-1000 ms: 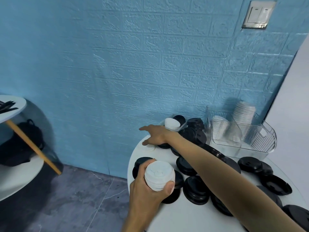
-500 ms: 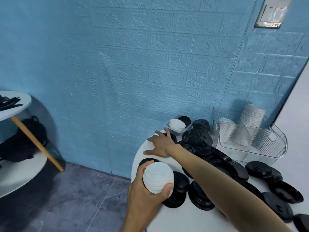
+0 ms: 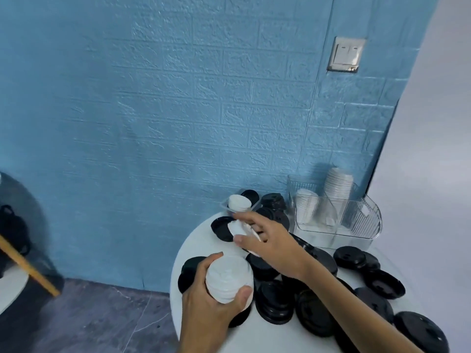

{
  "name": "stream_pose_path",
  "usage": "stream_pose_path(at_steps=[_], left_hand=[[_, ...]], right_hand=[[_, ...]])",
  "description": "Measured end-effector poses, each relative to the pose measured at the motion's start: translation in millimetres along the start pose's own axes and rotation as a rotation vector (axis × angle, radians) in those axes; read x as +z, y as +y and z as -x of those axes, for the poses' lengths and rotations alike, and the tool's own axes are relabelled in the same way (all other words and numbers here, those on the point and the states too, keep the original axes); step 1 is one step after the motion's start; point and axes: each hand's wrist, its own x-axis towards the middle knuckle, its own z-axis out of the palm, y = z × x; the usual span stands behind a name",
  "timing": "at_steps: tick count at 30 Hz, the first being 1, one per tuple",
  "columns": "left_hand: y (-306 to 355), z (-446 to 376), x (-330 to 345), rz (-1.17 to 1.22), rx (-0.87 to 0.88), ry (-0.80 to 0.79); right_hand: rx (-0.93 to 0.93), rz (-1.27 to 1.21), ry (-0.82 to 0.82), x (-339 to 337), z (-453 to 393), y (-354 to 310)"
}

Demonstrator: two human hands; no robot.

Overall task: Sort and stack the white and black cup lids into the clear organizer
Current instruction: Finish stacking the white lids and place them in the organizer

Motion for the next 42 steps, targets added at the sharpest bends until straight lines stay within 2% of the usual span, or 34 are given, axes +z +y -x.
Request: stream_pose_path(at_steps=[5,10,15,24,30,39,42], left_hand=[[20,6,18,0.044,-0.02,-0.064],[30,13,31,0.032,-0.069,-0.13],[29,18,34,0.014,-0.03,-0.173],[35,24,33,0.04,0.077,-0.145],[33,24,38,0.111,0.065,-0.156],[45,7,57,0.151,0.066,-0.289],[57,-14,71,0.2,0.06,-0.28]], right_hand=[[-0.033,0.065,0.011,-1,51,-1],[0.018,-0.042,0.001,2,69,5],[0.078,-0.153,-0.072,6,79,7],[0.218,-0.438,0.077,6,80,6],[0.226,-0.406,0.15,5,82,11],[0.274,-0.531,0.25,-14,82,14],[0.325,-0.582,0.311,-29,70,14]])
